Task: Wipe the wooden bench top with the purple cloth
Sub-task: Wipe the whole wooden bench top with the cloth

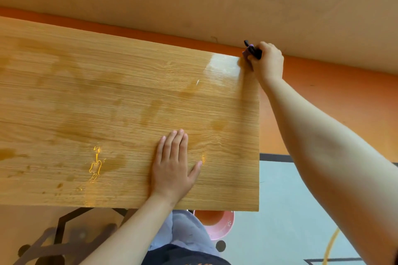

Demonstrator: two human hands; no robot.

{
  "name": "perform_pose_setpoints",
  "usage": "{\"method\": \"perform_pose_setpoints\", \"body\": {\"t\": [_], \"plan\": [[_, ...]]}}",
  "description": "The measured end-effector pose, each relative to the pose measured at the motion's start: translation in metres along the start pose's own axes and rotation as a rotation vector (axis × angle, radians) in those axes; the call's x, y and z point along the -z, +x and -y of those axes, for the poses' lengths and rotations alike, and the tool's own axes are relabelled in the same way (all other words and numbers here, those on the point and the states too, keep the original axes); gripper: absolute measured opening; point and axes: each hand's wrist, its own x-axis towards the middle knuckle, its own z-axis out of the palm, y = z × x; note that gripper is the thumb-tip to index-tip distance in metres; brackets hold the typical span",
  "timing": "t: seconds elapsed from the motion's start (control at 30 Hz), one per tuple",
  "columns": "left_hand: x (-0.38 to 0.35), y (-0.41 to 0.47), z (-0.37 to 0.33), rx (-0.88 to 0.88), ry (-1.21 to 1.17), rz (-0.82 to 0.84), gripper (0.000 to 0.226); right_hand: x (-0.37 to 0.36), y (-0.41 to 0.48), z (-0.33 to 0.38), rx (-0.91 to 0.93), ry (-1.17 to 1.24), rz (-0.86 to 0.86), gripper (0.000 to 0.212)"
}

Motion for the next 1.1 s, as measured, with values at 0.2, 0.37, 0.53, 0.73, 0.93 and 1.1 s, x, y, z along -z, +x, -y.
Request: {"method": "perform_pose_setpoints", "body": {"t": [0.2,0.37,0.53,0.73,0.93,1.1], "plan": [[0.005,0.0,-0.002,0.002,-0.008,0.048,0.072,0.004,-0.087,0.025,0.31,0.133,0.151,0.014],[0.008,0.001,-0.001,0.007,-0.025,0.069,0.072,0.008,-0.152,0.027,0.64,0.127,0.357,0.023],[0.007,0.001,-0.001,0.007,-0.027,0.102,0.073,0.011,-0.079,0.015,0.371,0.102,0.223,0.016],[0.006,0.0,0.0,0.011,-0.025,0.129,0.074,-0.009,-0.006,0.039,0.103,0.081,0.056,0.02],[0.007,0.001,0.0,0.009,-0.024,0.138,0.074,-0.02,-0.06,0.078,0.34,0.123,0.171,0.018],[0.008,0.0,0.0,0.006,-0.038,0.126,0.073,-0.01,-0.111,0.069,0.622,0.122,0.346,0.023]]}}
